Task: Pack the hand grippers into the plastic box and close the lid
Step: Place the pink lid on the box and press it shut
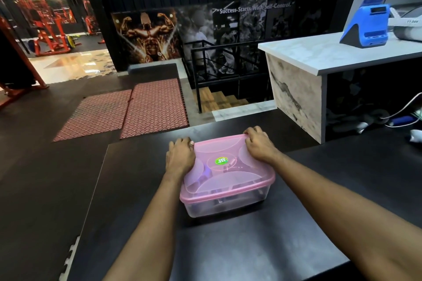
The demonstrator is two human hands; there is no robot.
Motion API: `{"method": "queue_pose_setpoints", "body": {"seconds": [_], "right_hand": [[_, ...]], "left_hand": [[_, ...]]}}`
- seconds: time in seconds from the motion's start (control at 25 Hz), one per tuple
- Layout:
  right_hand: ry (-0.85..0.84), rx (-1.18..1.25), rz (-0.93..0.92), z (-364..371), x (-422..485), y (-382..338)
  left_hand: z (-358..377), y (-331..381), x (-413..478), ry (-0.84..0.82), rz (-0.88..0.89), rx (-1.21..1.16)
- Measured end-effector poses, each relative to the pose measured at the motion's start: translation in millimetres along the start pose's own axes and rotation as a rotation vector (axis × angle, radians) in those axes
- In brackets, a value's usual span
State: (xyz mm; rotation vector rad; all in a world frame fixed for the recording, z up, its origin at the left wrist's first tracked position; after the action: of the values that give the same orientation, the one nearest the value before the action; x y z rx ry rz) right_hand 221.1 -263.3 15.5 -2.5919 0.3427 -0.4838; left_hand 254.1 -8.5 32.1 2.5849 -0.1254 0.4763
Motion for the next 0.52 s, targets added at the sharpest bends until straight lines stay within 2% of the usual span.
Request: {"method": "queue_pose_setpoints", "body": {"seconds": [0.52], "right_hand": [[-0.040,-0.054,-0.025,24.2,37.2,-3.6]], "left_hand": [[15.4,-5.0,5.6,0.030,0.076,0.186]]}}
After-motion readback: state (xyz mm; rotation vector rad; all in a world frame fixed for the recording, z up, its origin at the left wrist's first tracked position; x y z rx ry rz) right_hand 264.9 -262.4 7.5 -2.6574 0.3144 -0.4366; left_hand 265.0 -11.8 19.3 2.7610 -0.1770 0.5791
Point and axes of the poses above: each hand's wrist, its own x-axis towards the middle knuckle, its own z-axis out of the palm, y = z × x, the point moved 8 cm from there along x, towards the middle knuckle, and after that the axes turned 15 degrees about y, right-handed, at the moved point
